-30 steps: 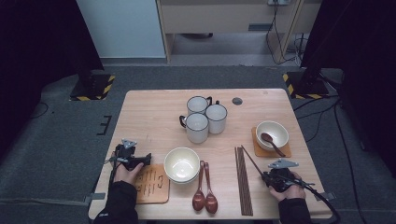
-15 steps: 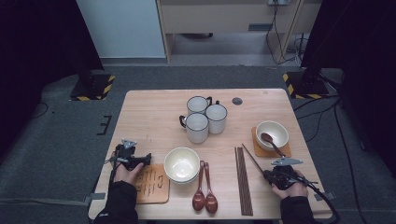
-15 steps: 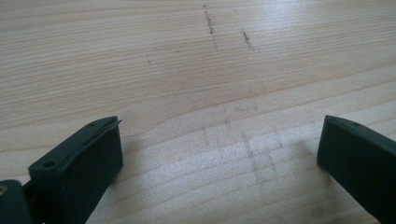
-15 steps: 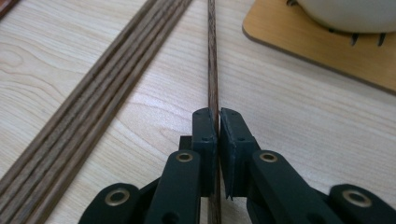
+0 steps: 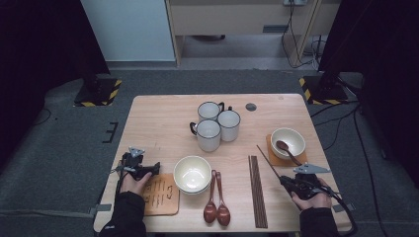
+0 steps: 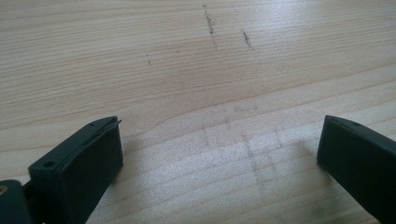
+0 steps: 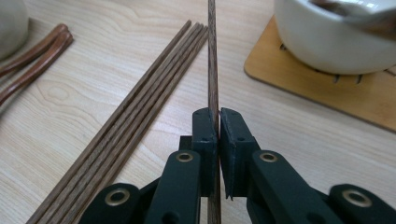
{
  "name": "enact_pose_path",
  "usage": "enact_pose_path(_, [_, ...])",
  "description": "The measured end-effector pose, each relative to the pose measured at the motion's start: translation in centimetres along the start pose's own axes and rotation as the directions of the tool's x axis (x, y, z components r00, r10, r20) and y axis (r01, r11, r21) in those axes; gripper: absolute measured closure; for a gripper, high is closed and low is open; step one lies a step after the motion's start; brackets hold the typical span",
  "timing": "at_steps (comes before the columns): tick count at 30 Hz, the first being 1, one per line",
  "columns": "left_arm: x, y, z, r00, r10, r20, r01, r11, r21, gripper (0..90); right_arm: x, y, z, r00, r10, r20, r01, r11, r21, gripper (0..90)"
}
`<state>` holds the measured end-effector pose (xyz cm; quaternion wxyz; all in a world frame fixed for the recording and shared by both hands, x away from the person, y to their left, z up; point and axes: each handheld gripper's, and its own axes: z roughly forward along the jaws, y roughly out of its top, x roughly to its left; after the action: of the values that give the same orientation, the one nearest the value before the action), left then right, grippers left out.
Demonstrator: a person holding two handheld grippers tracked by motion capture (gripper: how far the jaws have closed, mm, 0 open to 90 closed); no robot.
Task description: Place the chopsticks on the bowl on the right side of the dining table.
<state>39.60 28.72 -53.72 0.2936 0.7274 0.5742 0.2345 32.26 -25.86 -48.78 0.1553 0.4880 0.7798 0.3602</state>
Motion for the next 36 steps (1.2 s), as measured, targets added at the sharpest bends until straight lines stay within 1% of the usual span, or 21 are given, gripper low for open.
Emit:
enact_pose_path(10, [0.0,0.0,0.0,1.0000,0.000,0.000,0.000,1.0000,0.000,0.0,0.1,0.9,-1.4,0.9998,-0.002,-0.018,0.001,0.999,-0.055,85.2])
enact_pose_path(11, [0.0,0.0,0.0,1.0000,0.000,0.000,0.000,1.0000,0.000,0.0,0.1,0.9,-1.5,0.9998,0.005,-0.021,-0.006,0.998,-0.063,85.2])
enact_pose_path(14, [0.0,0.0,0.0,1.0000,0.000,0.000,0.000,1.0000,0.000,0.0,0.1,1.1,-1.9,0.9997,0.002,-0.023,-0.004,0.998,-0.069,85.2])
enact_pose_path(18, [0.0,0.0,0.0,1.0000,0.000,0.000,0.000,1.0000,0.000,0.0,0.2,1.6,-2.5,0.9996,0.004,-0.027,-0.006,0.995,-0.095,85.2])
enact_pose_path(21, [0.0,0.0,0.0,1.0000,-0.001,0.000,0.001,1.0000,-0.001,0.0,0.3,2.0,-2.9,0.9989,0.003,-0.046,-0.009,0.994,-0.111,85.2])
enact_pose_path(29, [0.0,0.0,0.0,1.0000,0.000,0.000,0.000,1.0000,0.000,0.0,0.3,3.0,-4.0,0.9981,0.014,-0.060,-0.023,0.989,-0.147,85.2])
enact_pose_path(31, [0.0,0.0,0.0,1.0000,-0.001,0.000,0.001,1.0000,-0.001,0.0,0.3,3.3,-4.2,0.9963,0.026,-0.082,-0.038,0.987,-0.157,85.2])
enact_pose_path(33, [0.0,0.0,0.0,1.0000,0.000,0.000,0.000,1.0000,0.000,0.0,0.2,3.5,-4.5,0.9973,0.022,-0.070,-0.033,0.987,-0.157,85.2])
enact_pose_path(36, [0.0,0.0,0.0,1.0000,0.000,0.000,0.000,1.0000,0.000,0.0,0.0,3.8,-4.8,0.9973,0.024,-0.069,-0.035,0.985,-0.167,85.2])
